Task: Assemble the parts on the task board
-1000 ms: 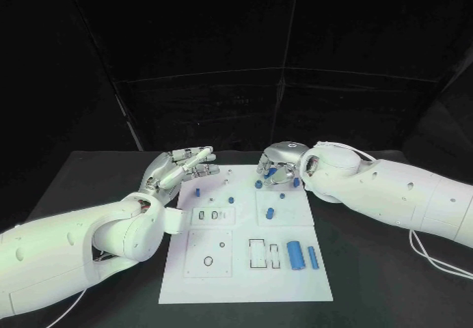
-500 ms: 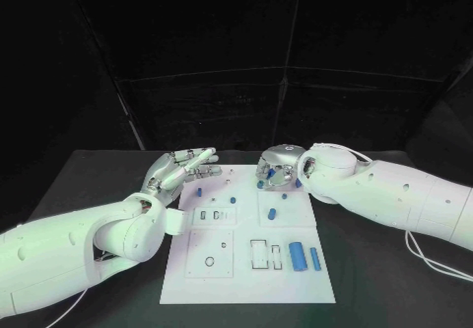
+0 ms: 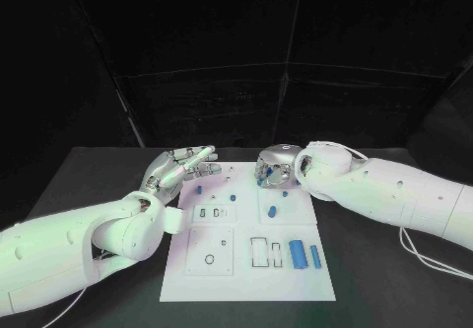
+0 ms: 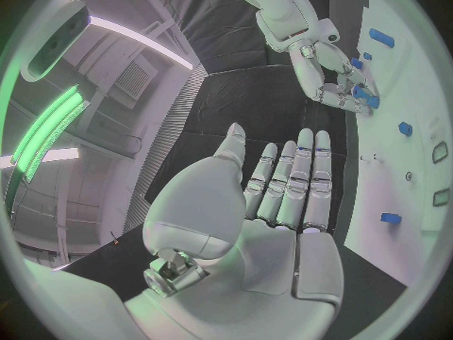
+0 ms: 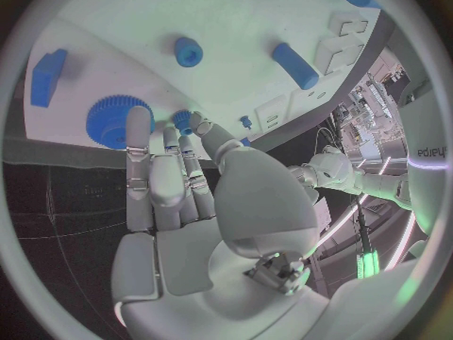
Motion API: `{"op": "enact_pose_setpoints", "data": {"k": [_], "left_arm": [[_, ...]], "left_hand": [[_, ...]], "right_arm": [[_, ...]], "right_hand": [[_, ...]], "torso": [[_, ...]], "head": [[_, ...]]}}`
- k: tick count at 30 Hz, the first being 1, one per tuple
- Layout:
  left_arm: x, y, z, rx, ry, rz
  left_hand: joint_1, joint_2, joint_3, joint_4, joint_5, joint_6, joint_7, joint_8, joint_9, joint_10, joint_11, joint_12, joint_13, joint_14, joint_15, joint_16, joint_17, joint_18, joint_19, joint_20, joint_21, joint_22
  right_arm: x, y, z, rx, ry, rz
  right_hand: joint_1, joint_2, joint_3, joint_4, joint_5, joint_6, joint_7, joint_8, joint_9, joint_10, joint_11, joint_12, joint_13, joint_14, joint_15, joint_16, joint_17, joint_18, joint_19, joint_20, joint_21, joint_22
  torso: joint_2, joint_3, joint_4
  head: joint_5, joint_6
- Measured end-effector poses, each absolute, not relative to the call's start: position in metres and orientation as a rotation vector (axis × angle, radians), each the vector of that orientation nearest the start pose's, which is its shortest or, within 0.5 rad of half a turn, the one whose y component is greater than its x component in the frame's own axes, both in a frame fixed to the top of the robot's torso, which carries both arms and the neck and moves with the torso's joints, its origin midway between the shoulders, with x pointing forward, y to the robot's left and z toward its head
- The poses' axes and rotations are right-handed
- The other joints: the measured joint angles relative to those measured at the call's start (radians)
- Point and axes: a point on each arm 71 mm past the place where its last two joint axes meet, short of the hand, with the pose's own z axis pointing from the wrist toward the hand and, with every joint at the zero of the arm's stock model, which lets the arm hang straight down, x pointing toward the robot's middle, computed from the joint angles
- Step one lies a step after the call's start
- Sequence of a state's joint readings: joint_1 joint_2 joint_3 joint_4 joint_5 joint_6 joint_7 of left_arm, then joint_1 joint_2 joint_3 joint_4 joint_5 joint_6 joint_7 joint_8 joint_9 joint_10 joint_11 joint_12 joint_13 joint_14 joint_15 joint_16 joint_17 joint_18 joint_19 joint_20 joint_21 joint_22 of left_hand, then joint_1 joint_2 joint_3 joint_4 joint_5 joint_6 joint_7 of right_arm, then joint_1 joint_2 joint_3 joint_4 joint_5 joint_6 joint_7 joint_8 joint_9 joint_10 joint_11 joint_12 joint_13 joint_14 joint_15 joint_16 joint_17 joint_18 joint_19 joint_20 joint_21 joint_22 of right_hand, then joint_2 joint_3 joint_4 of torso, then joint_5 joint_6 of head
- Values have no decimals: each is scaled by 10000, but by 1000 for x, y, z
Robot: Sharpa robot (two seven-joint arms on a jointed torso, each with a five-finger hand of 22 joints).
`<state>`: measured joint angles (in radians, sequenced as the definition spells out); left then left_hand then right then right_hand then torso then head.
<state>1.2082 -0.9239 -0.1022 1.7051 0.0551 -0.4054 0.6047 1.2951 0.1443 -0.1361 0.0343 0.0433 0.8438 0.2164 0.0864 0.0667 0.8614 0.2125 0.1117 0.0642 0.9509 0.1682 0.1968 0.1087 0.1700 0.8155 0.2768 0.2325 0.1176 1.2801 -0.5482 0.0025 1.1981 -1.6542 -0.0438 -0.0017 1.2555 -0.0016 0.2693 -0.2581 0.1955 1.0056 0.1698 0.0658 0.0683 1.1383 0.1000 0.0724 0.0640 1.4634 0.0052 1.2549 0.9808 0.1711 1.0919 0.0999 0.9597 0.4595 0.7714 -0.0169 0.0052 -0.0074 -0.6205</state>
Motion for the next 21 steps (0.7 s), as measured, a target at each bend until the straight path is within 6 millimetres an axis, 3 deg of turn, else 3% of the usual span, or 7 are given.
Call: {"op": "enact_pose_setpoints", "data": {"k": [21], "left_arm": [[449, 204, -170, -10713, 12692, -16361]], "left_hand": [[0, 0, 0, 0, 0, -1, -1, 0, -2, -1, 1, 0, 0, 0, 0, 0, -1, -1, 0, 0, 0, -6]], "right_arm": [[553, -127, -162, -5002, 17248, 5603]], "right_hand": [[-25, 235, 706, 156, -449, 408, -56, 36, 6, 374, -89, 39, -2, 0, 0, 402, 341, -1, -36, 36, 269, 130]], "torso": [[52, -1, 14]], "head": [[-41, -81]]}}
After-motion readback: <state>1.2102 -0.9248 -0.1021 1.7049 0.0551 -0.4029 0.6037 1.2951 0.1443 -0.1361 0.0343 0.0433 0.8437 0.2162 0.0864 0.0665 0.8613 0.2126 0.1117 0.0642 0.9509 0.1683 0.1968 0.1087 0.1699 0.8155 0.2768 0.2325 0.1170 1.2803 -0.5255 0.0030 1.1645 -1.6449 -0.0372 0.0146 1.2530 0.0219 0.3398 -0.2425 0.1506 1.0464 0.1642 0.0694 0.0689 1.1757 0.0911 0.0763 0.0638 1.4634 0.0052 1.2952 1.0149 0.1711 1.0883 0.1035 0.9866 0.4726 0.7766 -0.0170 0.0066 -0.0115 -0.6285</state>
